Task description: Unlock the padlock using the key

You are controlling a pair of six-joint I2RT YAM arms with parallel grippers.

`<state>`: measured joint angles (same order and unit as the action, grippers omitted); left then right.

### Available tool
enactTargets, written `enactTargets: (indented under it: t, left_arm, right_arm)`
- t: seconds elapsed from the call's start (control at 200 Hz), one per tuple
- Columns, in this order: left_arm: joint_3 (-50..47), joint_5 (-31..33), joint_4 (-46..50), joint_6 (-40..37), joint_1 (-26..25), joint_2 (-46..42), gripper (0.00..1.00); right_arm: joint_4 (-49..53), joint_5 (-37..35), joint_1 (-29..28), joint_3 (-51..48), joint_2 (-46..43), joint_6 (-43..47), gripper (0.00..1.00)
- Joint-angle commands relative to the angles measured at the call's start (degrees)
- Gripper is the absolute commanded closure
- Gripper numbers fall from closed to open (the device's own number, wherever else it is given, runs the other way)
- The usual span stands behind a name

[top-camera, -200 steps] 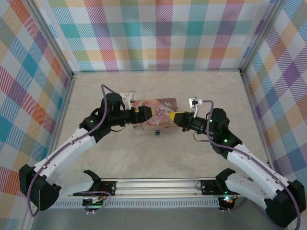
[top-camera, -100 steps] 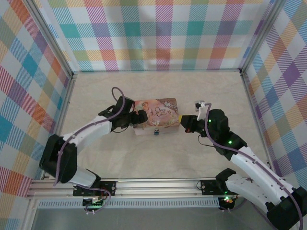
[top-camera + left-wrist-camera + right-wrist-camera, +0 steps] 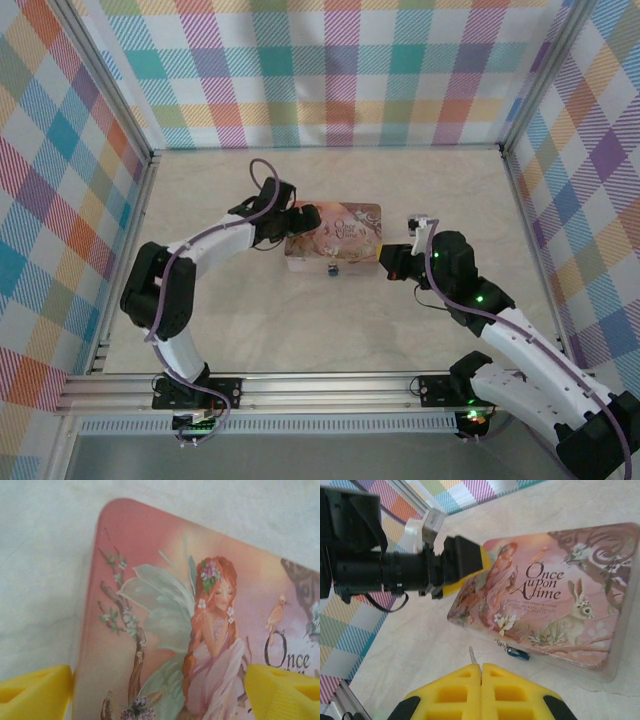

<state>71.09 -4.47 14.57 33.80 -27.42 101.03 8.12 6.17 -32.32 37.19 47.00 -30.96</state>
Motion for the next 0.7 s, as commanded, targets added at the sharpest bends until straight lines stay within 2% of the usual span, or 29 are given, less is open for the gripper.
enactTargets:
  t: [0.0,0.105,0.25,0.3,0.485,0.63,0.695]
  left_arm:
    - [4.95,-1.6,-1.56,-0.23,1.0,2.32,0.11]
    - [5.9,-1.16,-0.4,-0.23,1.8,1.96,0.1]
    - [-0.42,-0.8,-1.18,-0.65,2.11,-4.53,0.06]
    - [-3.55,-1.76,-1.91,-0.76,2.17,-7.42,0.0]
    - [-14.94,-7.39,-5.16,-0.92,1.83,-17.39,0.0]
    - [-22.64,-11.32,-8.56,-2.21,-0.66,-24.47,0.0]
    - [-26.47,-11.11,-11.63,-2.12,-2.69,-26.84,0.0]
  right_arm:
    - [0.22,-1.22,0.13,-0.93,0.59,0.55,1.0]
    - [0.98,-2.67,0.1,-0.89,1.05,0.97,1.0]
    - [2.05,-4.77,0.15,-0.55,1.29,1.62,1.0]
    - [2.53,-5.87,0.15,-0.17,1.75,1.93,1.0]
    - [3.98,-9.13,2.04,2.77,5.41,3.52,1.0]
    - [3.74,-10.41,5.6,6.35,10.1,4.97,1.0]
    - [3.12,-10.69,7.39,7.93,13.04,5.53,1.0]
